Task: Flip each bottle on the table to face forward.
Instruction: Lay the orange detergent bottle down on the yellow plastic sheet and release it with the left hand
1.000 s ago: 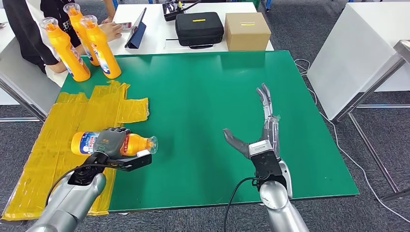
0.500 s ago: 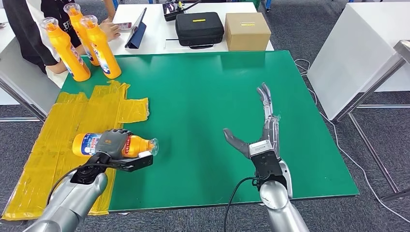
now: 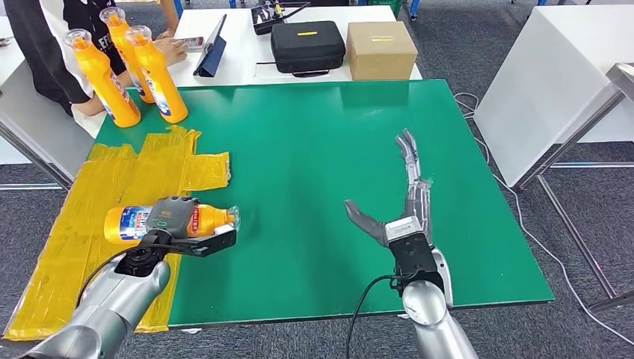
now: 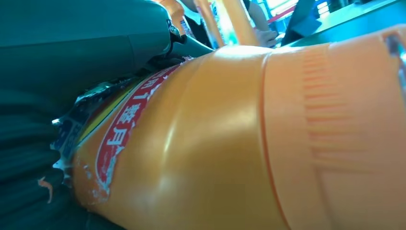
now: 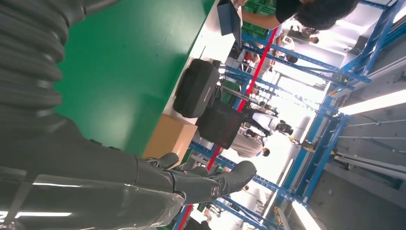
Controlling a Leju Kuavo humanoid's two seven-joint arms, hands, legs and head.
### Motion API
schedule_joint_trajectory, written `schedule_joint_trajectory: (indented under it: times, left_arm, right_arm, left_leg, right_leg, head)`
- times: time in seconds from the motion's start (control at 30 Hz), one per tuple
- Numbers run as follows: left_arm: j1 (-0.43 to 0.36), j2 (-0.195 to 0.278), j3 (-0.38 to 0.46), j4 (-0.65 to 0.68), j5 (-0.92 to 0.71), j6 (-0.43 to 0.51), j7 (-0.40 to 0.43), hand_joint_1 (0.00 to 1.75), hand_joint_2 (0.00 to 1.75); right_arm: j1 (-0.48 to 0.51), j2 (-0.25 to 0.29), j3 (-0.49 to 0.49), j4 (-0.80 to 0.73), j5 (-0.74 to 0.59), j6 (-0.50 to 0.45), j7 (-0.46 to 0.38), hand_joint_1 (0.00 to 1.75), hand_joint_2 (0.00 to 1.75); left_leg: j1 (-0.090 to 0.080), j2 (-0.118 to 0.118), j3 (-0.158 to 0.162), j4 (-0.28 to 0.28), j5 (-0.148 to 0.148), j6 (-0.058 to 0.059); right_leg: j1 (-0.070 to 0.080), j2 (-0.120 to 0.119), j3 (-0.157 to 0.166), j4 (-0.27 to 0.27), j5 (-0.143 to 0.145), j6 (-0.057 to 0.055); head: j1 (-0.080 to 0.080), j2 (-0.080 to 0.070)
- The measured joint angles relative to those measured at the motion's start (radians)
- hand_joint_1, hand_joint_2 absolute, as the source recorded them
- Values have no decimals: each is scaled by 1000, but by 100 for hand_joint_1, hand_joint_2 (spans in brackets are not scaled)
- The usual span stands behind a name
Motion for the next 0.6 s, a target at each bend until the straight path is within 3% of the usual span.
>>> schedule_joint_trajectory:
  times: [0.07,0.13,0.27,0.4,0.6]
  left_arm:
    - [-9,0,1,17,-1,1,4,6,175]
    - [-16,0,7,29,1,1,6,0,175]
    - [-23,-2,33,42,38,3,-22,0,0]
    - [-21,-10,81,42,98,-2,-75,0,0]
    - [-5,-21,110,-6,97,-24,-59,0,0]
  right_arm:
    - [-2,0,2,0,-1,0,1,0,175]
    - [-4,0,5,0,-4,0,2,0,175]
    - [-4,-1,8,0,-11,-4,7,0,175]
    - [-4,-1,9,0,-18,-12,14,0,175]
    - [3,0,10,0,-14,-10,18,0,175]
  left_leg:
    - [0,0,0,0,0,0]
    - [0,0,1,0,1,-1]
    - [0,0,1,0,1,-1]
    - [0,0,0,0,1,0]
    - [0,0,-2,0,1,0]
  right_leg:
    - [0,0,1,0,0,0]
    - [0,0,1,0,0,0]
    - [0,0,1,0,0,0]
    - [0,0,0,0,0,0]
    - [0,0,-2,0,0,0]
  head:
    - [0,0]
    - [0,0]
    - [0,0]
    - [0,0]
    - [0,0]
